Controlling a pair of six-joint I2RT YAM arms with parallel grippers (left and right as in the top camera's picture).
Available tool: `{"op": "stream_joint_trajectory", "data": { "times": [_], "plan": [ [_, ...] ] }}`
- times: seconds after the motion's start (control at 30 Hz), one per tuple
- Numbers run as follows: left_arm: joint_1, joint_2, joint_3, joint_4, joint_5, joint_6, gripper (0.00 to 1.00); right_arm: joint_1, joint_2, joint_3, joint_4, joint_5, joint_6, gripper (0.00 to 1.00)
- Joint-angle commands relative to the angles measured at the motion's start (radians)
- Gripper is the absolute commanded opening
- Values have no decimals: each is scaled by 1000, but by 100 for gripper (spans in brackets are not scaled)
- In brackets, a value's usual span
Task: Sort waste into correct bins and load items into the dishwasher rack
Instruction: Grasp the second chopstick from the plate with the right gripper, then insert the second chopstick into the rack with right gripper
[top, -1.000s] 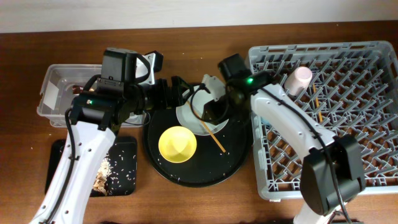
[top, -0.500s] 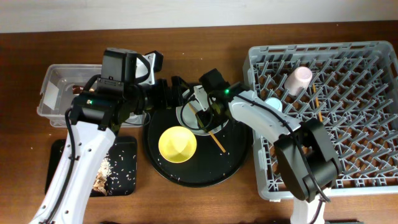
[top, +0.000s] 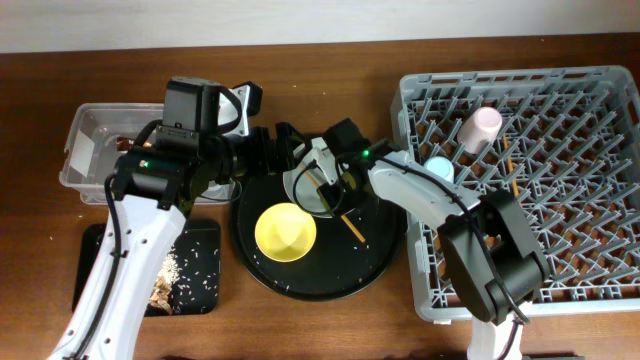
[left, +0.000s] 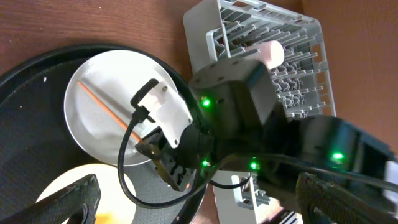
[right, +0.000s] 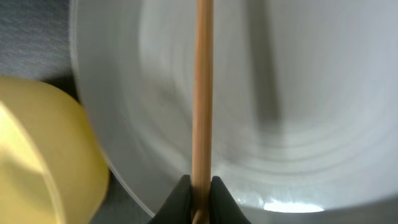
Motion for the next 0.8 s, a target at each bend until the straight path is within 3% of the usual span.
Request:
{"op": "stream_joint_trajectory", "data": {
  "times": [0.0,0.17,0.27,0.33,0.47,0.57,0.77],
  "plan": [
    [2,-4,-4,2,-4,13,99,-17,-94,89,-29,13,5,7],
    [2,-4,-4,2,-4,13,99,-160,-179,150,-175,13,0,4],
    [2,-4,-4,2,-4,13,99,-364,-243,176,-328,40,-134,4],
    [2,-4,-4,2,-4,13,99,-512,-267,181,-382,176,-151,4],
    [2,-4,-4,2,-4,13,99,-755,-266,181,-380,215,-272,4],
    [2,-4,-4,2,-4,13,99,-879,-261,180,-344,215,-286,4],
    [2,-4,-4,2,-4,13,99,-978,-203,178,-307,215,-385,4]
  ]
}}
